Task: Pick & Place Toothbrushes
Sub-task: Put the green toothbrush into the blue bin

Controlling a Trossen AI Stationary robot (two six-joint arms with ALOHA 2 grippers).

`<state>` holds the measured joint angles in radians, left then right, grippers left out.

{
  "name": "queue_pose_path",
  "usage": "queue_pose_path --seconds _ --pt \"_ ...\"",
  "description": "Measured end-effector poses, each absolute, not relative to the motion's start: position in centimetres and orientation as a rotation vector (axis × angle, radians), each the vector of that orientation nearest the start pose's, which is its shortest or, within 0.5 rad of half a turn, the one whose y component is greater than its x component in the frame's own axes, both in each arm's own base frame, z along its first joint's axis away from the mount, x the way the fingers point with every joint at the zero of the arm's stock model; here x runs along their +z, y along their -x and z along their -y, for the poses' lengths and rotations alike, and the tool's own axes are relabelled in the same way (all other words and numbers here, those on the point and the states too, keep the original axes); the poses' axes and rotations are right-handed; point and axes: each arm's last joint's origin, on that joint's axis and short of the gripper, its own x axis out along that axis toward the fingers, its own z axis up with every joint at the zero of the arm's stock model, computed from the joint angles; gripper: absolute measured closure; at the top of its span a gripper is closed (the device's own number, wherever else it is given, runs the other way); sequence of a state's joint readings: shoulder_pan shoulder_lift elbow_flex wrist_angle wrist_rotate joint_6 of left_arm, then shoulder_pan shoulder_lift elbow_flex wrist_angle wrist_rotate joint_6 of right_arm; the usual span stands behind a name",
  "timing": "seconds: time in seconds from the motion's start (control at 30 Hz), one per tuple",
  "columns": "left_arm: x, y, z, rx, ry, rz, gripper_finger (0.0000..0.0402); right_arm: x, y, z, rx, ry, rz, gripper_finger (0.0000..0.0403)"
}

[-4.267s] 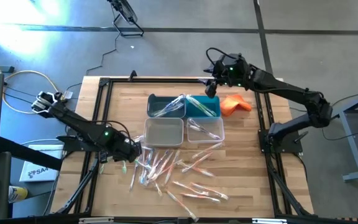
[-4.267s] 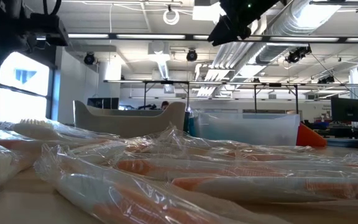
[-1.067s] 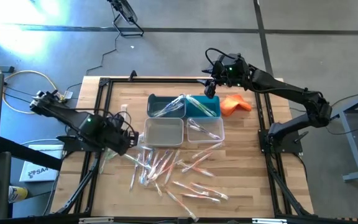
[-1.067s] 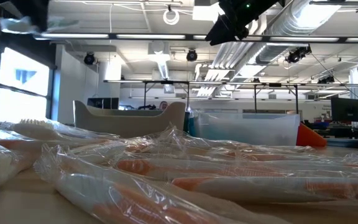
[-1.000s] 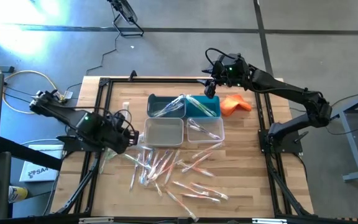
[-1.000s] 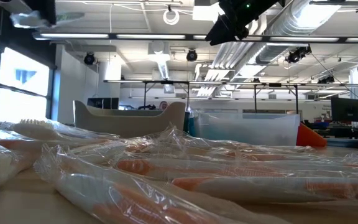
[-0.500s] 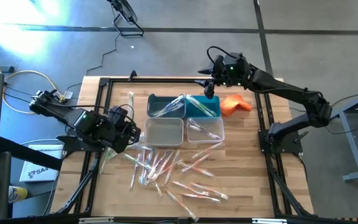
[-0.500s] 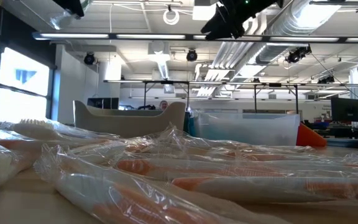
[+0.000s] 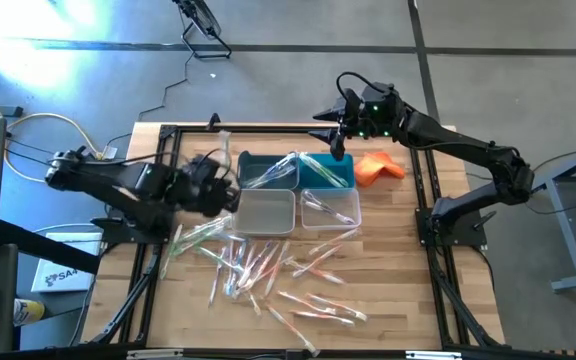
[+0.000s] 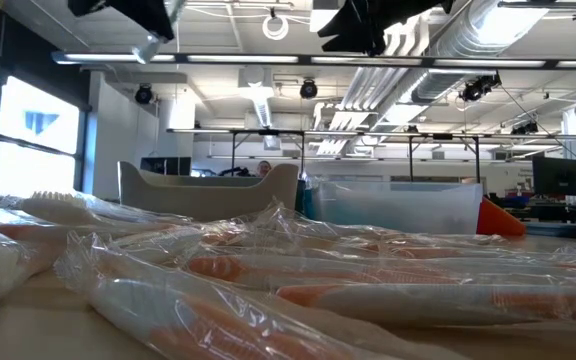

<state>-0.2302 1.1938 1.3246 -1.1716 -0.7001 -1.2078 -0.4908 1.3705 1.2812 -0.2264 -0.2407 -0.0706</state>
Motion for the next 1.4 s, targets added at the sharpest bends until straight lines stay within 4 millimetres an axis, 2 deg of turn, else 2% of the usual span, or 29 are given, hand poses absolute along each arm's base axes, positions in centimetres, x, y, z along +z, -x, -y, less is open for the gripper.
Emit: queue_pose_path --seconds 0.27,0.6,0.8,0.93,1.2,1.4 --pt "37.4 -22.9 -1.3 0.774 0.528 -0.498 0.0394 37.0 -27.5 13.9 -0.239 -0.088 -0.299 0.0172" --pt "38.0 -25.2 -6.0 0.631 0.422 -0.441 0.0394 37.0 -27.5 13.8 -0.203 -0.094 -0.296 0.0172" --pt "37.5 -26.8 -9.1 0.515 0.359 -0.423 0.0394 37.6 -27.7 13.4 -0.03 -0.093 -0.231 0.0172" --pt "36.9 -28.7 -10.9 0.395 0.326 -0.372 0.0394 37.9 -27.8 13.2 0.037 -0.086 -0.201 0.0172" --pt "35.0 -32.7 -12.4 0.256 0.21 -0.28 0.0394 37.9 -27.8 13.2 0.035 -0.093 -0.2 0.0172" --pt "34.3 -33.7 -12.6 0.194 0.217 -0.272 0.0394 37.9 -27.8 13.4 -0.02 -0.089 -0.207 0.0172"
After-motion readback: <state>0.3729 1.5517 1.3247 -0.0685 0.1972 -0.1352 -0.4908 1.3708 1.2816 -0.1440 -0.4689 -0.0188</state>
